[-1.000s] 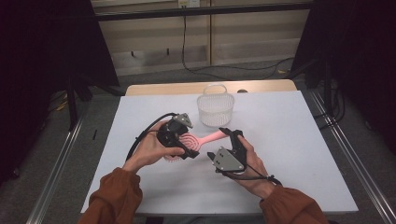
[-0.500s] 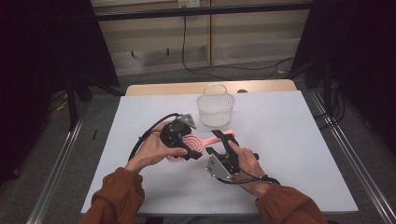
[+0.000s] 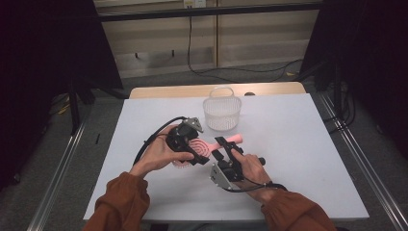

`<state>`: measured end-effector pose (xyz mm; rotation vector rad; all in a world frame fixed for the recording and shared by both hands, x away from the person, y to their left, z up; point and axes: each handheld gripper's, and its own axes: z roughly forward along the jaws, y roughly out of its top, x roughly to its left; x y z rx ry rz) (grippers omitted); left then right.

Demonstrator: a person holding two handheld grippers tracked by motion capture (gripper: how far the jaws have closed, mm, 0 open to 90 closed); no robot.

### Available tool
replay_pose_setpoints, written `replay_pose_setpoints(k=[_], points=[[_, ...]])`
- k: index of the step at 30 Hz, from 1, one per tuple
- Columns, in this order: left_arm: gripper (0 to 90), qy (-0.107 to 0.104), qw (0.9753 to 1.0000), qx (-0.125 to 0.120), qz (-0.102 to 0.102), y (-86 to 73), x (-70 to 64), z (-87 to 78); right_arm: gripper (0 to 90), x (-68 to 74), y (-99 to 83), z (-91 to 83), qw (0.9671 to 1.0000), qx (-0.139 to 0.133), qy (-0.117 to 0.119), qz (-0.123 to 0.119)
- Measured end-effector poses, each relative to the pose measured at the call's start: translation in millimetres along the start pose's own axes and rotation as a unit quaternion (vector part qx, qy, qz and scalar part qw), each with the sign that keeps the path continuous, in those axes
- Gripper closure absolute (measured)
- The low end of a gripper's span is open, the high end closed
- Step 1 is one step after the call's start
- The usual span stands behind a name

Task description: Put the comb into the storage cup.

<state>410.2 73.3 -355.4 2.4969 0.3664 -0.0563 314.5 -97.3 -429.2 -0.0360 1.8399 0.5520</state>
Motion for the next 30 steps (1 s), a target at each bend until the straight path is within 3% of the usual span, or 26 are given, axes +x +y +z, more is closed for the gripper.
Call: replay_pose_setpoints(k=[13,30], points=[[19.8,-0.003,1.0000,0.003,0.005,0.9,0.7,2.0,65.4,9.4,4.1,1.6,0.9985,0.005,-0.017,-0.053],[19.7,-0.008,1.0000,-0.002,0.003,1.5,-0.8,2.9,74.2,14.0,6.6,4.0,0.9975,0.015,-0.023,-0.065]])
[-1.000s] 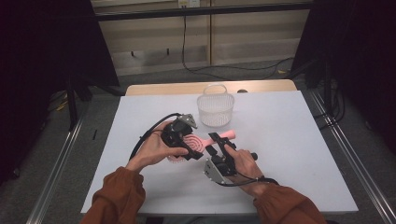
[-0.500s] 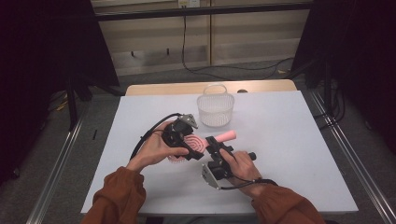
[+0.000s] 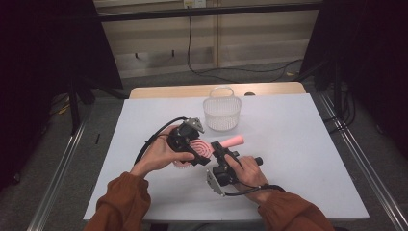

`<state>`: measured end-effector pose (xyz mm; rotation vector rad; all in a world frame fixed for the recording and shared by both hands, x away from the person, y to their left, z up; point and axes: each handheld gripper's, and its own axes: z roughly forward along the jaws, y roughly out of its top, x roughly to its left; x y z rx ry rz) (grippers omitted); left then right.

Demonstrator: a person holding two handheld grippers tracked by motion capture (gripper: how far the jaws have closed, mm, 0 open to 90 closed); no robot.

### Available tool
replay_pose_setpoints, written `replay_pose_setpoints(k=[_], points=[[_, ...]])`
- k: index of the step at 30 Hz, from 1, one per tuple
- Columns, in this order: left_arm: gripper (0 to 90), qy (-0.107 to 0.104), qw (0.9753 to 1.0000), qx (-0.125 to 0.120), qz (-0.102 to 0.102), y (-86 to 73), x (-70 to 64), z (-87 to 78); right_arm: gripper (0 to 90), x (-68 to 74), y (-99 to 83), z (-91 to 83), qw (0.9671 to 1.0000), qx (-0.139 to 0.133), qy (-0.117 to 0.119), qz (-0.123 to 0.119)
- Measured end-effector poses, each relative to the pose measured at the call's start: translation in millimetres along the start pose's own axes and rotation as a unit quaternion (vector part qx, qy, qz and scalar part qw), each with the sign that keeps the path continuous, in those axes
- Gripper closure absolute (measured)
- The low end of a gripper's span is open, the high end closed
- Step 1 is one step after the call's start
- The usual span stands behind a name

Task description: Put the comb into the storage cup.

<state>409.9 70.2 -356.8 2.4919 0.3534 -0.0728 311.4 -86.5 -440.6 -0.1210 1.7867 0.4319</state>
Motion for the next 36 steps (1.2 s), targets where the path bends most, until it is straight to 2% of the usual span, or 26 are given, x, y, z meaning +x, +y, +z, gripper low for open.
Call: replay_pose_setpoints(k=[4,7,17,21,25,26,27,34,36], points=[[19.7,0.004,1.0000,0.003,0.000,0.1,-0.5,0.4,76.9,0.7,1.5,0.2,1.0000,-0.006,-0.005,-0.006],[19.7,0.005,1.0000,0.002,-0.001,0.0,-1.2,1.0,79.4,1.0,1.4,0.5,1.0000,-0.006,-0.006,0.002],[19.5,0.000,1.0000,-0.003,-0.005,0.4,0.9,3.0,80.4,3.0,0.9,0.8,0.9999,0.004,-0.011,0.010],[19.4,0.005,1.0000,-0.004,0.002,0.1,1.0,2.8,80.3,3.0,0.4,1.5,0.9999,0.003,-0.011,0.011],[19.3,0.007,1.0000,-0.006,-0.002,0.1,1.2,3.1,80.5,3.1,0.1,2.1,0.9999,0.002,-0.013,0.008],[19.2,0.002,0.9999,-0.012,-0.005,-0.4,1.4,3.5,80.5,2.9,0.1,2.2,0.9999,0.002,-0.015,0.005],[19.2,0.000,1.0000,-0.009,0.001,-0.3,2.0,3.0,80.5,2.8,-0.2,2.1,0.9999,0.003,-0.015,0.007],[18.5,0.002,0.9998,-0.022,0.004,-1.1,1.4,1.4,80.7,3.3,0.1,1.6,0.9997,0.005,-0.015,0.019],[18.3,0.002,0.9996,-0.026,0.004,-1.1,0.8,1.2,80.8,2.1,0.0,1.3,0.9998,0.005,-0.015,0.015]])
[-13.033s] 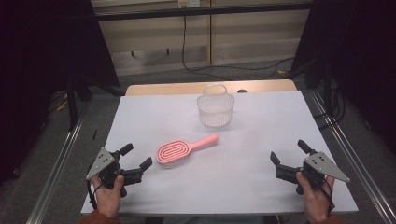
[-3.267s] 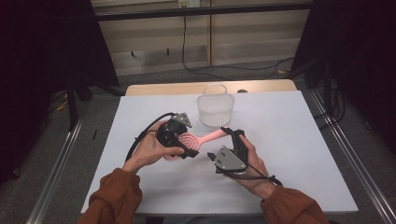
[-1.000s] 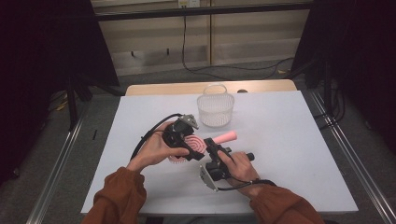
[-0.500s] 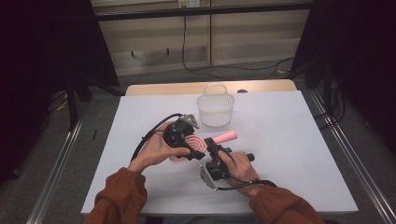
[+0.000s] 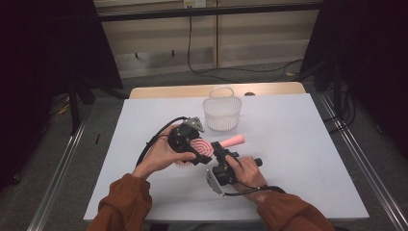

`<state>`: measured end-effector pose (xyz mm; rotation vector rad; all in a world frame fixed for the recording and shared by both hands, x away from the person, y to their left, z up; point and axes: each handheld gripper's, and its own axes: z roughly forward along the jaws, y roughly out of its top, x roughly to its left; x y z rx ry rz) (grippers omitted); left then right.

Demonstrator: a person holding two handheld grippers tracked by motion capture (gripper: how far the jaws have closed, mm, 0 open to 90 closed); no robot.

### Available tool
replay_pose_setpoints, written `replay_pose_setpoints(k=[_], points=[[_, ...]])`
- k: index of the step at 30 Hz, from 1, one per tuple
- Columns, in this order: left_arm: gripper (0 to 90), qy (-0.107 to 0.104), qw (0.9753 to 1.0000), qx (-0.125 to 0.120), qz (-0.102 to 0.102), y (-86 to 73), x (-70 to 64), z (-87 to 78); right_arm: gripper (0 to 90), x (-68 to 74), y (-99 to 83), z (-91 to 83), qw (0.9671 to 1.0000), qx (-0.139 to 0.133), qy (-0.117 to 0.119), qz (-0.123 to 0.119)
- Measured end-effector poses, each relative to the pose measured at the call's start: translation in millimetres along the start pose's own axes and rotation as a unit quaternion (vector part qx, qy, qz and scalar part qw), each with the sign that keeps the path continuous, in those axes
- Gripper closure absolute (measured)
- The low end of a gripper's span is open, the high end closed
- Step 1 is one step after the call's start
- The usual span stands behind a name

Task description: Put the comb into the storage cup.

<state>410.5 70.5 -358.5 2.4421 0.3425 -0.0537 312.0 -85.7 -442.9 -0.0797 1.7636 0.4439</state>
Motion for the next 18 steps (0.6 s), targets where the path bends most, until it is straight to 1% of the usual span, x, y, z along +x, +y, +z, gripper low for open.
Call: replay_pose_setpoints(k=[1,2,4,6,7,8,9,10,12,13,14,15,16,17,18], points=[[18.2,0.003,1.0000,-0.001,0.004,0.2,0.1,-0.8,80.8,-0.6,-0.1,0.2,1.0000,-0.002,-0.001,-0.001],[17.9,0.006,1.0000,-0.006,0.006,0.4,-0.6,-0.6,80.8,-0.4,-0.2,0.0,1.0000,0.001,0.003,0.005],[16.1,0.012,0.9998,-0.002,0.013,1.0,-2.2,-0.2,81.0,-1.4,-0.9,0.1,1.0000,0.003,0.002,0.009],[12.1,0.028,0.9992,0.004,0.027,1.7,-5.0,0.4,81.2,-2.1,-1.6,0.6,0.9999,0.002,0.001,0.012],[10.2,0.038,0.9988,0.001,0.031,2.4,-6.1,0.0,81.3,-2.8,-2.2,1.6,0.9999,0.000,0.001,0.011],[8.2,0.043,0.9985,0.000,0.034,2.7,-6.5,-1.0,81.3,-1.8,-2.7,1.0,0.9998,0.007,0.005,0.020],[7.4,0.043,0.9985,-0.006,0.035,2.8,-6.0,-2.2,81.4,-1.9,-3.2,1.4,0.9997,0.006,0.007,0.020],[7.0,0.041,0.9985,-0.013,0.033,2.8,-5.4,-3.2,81.4,-3.5,-4.0,1.7,0.9999,0.006,0.009,0.010],[5.6,0.039,0.9985,-0.018,0.033,2.0,-4.4,-6.0,81.4,-3.6,-4.6,1.5,0.9999,0.008,0.009,0.010],[5.5,0.037,0.9987,-0.020,0.029,1.4,-4.0,-7.2,81.4,-3.4,-4.7,1.2,0.9999,0.009,0.008,0.012],[5.2,0.032,0.9986,-0.023,0.035,0.7,-3.7,-8.8,81.4,-3.6,-4.7,0.9,0.9998,0.011,0.007,0.014],[5.0,0.026,0.9984,-0.032,0.038,-0.4,-4.1,-10.0,81.4,-4.0,-4.9,0.7,0.9998,0.011,0.007,0.014],[4.9,0.025,0.9984,-0.039,0.033,-1.0,-4.3,-10.7,81.4,-4.6,-5.1,1.0,0.9998,0.009,0.007,0.014],[4.9,0.024,0.9982,-0.043,0.034,-1.6,-4.3,-10.9,81.5,-4.8,-5.4,0.9,0.9998,0.009,0.009,0.015],[4.6,0.023,0.9980,-0.042,0.041,-2.0,-4.0,-11.0,81.5,-5.1,-5.6,0.8,0.9998,0.010,0.010,0.014]])
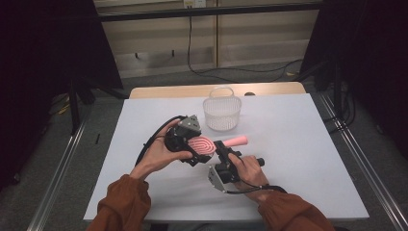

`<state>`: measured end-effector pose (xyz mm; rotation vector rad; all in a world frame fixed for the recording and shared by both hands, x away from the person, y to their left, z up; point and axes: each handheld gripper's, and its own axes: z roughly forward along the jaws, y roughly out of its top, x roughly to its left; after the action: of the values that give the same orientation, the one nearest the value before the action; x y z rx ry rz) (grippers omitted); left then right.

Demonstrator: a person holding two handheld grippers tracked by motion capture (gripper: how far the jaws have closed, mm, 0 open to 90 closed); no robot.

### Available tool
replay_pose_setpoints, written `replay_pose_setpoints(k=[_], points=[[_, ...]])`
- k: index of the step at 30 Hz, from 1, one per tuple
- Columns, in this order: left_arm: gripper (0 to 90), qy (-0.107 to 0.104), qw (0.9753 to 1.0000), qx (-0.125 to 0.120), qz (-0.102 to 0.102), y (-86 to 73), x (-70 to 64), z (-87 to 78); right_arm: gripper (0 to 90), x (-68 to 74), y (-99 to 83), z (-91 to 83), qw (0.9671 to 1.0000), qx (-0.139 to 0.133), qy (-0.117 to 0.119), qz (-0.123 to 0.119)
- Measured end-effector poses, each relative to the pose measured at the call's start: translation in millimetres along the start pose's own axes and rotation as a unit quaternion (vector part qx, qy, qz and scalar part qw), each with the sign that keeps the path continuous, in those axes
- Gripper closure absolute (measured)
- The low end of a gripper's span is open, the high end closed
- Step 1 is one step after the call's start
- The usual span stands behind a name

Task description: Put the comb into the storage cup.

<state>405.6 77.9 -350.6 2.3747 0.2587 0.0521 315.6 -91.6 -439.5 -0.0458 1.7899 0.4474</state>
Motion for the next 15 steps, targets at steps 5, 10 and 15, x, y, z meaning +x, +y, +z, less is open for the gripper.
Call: replay_pose_setpoints(k=[5,10,15], points=[[4.5,0.015,0.9999,-0.006,-0.002,-1.5,0.2,-1.6,81.5,-1.1,-1.3,0.0,1.0000,0.001,-0.001,0.002],[4.3,0.014,0.9998,-0.012,-0.008,-6.4,0.6,-7.6,81.5,-2.3,-3.0,-1.1,1.0000,0.003,-0.002,0.006],[4.3,0.026,0.9994,-0.019,-0.008,-10.1,0.2,-12.6,81.5,-4.3,-6.2,-0.8,0.9999,0.006,-0.002,0.011]])
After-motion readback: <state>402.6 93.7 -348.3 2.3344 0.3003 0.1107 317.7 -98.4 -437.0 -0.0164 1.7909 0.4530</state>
